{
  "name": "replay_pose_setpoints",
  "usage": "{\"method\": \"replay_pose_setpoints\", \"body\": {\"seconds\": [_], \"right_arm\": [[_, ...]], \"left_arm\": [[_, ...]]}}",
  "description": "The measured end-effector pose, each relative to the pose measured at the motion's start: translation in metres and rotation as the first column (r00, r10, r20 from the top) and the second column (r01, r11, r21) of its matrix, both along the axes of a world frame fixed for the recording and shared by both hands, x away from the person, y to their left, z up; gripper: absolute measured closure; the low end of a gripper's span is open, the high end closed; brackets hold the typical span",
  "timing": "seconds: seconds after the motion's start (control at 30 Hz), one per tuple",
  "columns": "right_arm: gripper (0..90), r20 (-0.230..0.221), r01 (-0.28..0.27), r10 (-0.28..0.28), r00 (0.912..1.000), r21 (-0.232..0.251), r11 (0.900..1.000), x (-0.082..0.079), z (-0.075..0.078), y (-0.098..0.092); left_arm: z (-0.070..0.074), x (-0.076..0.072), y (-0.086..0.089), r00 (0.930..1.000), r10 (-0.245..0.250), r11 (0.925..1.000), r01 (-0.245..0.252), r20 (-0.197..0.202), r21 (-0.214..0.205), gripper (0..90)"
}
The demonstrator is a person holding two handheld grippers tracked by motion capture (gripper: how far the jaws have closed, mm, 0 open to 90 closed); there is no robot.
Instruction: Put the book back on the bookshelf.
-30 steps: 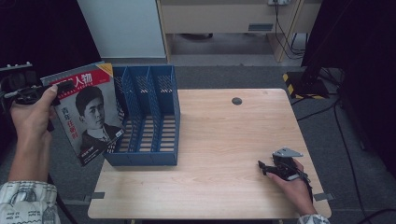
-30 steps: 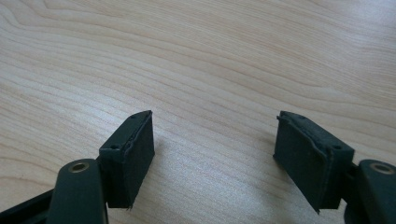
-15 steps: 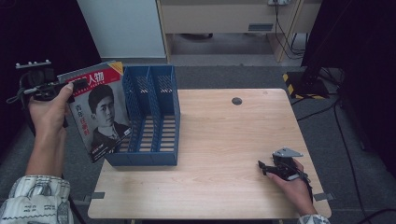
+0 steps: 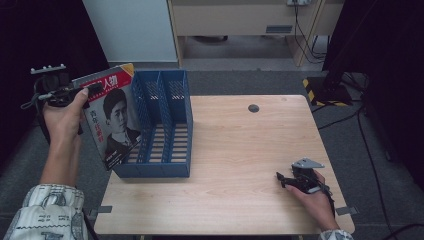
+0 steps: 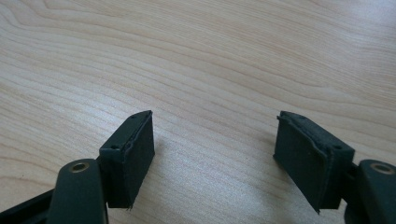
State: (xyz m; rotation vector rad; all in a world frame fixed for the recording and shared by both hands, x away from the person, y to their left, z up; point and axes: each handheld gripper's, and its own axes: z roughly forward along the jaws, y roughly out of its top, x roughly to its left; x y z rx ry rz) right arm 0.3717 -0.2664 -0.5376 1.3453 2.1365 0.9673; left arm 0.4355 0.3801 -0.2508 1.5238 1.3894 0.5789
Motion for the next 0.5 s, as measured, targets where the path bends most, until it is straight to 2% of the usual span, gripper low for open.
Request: {"method": "replay_pose_setpoints", "body": {"seconds": [0.23, 0.5], "right_arm": [[28.4, 0.001, -0.001, 0.001, 1.0, -0.001, 1.0, 0.0001, 0.0, -0.0001], [28.4, 0.001, -0.001, 0.001, 1.0, -0.001, 1.0, 0.0001, 0.0, -0.0001]], "left_arm": [[-0.0039, 0.0033, -0.0054, 0.9999, -0.008, 0.9999, 0.008, 0.009, 0.007, 86.5], [-0.0049, 0.0042, -0.0074, 0.9991, -0.008, 0.9998, 0.007, 0.042, 0.016, 86.5]]}}
